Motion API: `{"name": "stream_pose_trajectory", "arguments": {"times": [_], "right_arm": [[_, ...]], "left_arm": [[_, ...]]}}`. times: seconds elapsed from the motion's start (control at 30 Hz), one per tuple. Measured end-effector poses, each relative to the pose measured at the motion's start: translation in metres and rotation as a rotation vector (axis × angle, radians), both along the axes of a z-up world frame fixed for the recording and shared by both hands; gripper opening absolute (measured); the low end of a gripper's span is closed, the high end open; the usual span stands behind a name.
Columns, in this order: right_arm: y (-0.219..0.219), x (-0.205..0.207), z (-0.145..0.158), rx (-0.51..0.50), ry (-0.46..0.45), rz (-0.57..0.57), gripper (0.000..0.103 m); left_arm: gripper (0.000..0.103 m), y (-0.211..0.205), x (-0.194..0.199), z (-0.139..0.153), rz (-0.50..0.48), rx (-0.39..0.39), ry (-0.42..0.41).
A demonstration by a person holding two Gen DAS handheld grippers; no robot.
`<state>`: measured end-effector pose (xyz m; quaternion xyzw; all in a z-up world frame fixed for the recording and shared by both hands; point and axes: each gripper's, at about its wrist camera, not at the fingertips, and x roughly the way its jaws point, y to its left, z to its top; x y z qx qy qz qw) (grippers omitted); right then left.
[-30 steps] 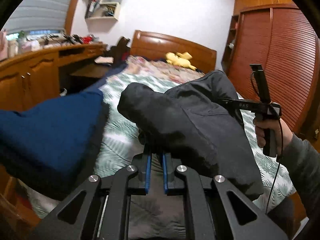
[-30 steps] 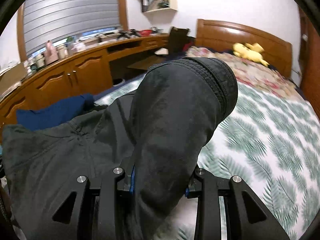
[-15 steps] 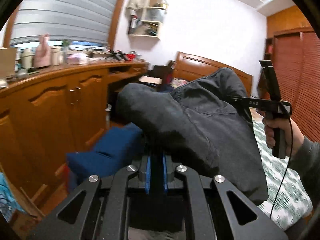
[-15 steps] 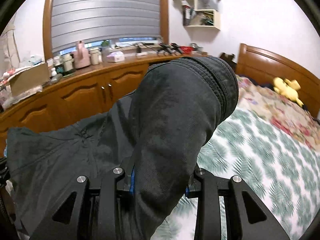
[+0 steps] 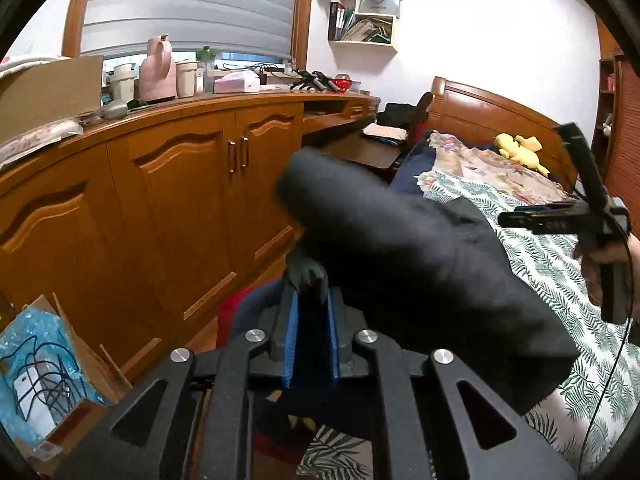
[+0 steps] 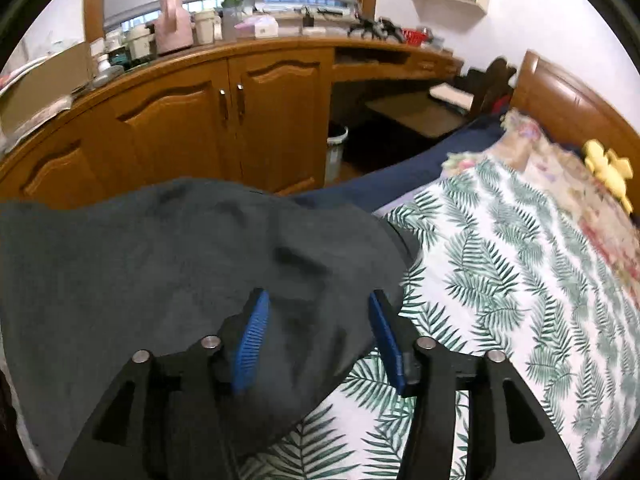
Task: Fold large clothes
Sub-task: 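Carry the bundle to the chair beside the desk and open both tools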
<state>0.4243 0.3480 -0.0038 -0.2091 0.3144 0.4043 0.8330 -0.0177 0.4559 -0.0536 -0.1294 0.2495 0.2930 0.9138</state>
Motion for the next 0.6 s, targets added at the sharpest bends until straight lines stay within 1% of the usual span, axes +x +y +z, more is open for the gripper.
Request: {"name": "stream_pose_trajectory", "arguments": {"times": [0.07, 0.1, 0.13, 0.17, 0.2, 0.23, 0.27, 0.3, 0.37, 0.4, 0.47, 0.57, 0.6], "right_arm": [[-0.012, -0.016, -0.001, 0.029, 0.004, 0.061, 0.055], [-0.013, -0.025, -0.007, 0.035, 0.004, 0.089, 0.055], [-0.014, -0.023, -0.01, 0.038, 0.01, 0.114, 0.055], [-0.024, -0.032, -0.02, 0.042, 0.021, 0.138, 0.055], [-0.028, -0.034, -0.028, 0.035, 0.031, 0.152, 0.055], [-0.029, -0.039, -0.034, 0.015, 0.034, 0.151, 0.055], [-0.033, -0.043, -0.038, 0.005, 0.026, 0.14, 0.055], [-0.04, -0.04, -0.038, 0.015, 0.029, 0.13, 0.055], [-0.045, -0.038, -0.035, 0.039, 0.052, 0.109, 0.055], [-0.052, -0.037, -0.034, 0.044, 0.046, 0.1, 0.055], [-0.069, -0.047, -0.03, 0.06, -0.009, 0.102, 0.055], [-0.107, -0.057, -0.019, 0.115, -0.001, 0.082, 0.055], [-0.12, -0.059, -0.014, 0.132, -0.013, 0.068, 0.055]], "left_arm": [[0.029, -0.002, -0.003, 0.004, 0.008, 0.016, -0.007], [0.044, -0.004, -0.006, 0.007, 0.008, 0.022, -0.015], [0.057, -0.009, -0.01, 0.012, 0.006, 0.03, -0.03], [0.063, -0.013, -0.013, 0.016, 0.005, 0.04, -0.044], [0.079, -0.016, -0.016, 0.019, 0.003, 0.045, -0.051], [0.089, -0.02, -0.019, 0.024, -0.002, 0.053, -0.065], [0.09, -0.023, -0.02, 0.028, -0.003, 0.056, -0.072], [0.09, -0.027, -0.02, 0.032, -0.006, 0.059, -0.069], [0.09, -0.036, -0.017, 0.039, 0.002, 0.064, -0.027], [0.09, -0.038, -0.017, 0.041, 0.004, 0.071, -0.024], [0.091, -0.052, -0.017, 0.05, -0.014, 0.091, -0.036], [0.092, -0.072, -0.014, 0.06, -0.036, 0.1, -0.054], [0.092, -0.078, -0.013, 0.061, -0.044, 0.102, -0.059]]}}
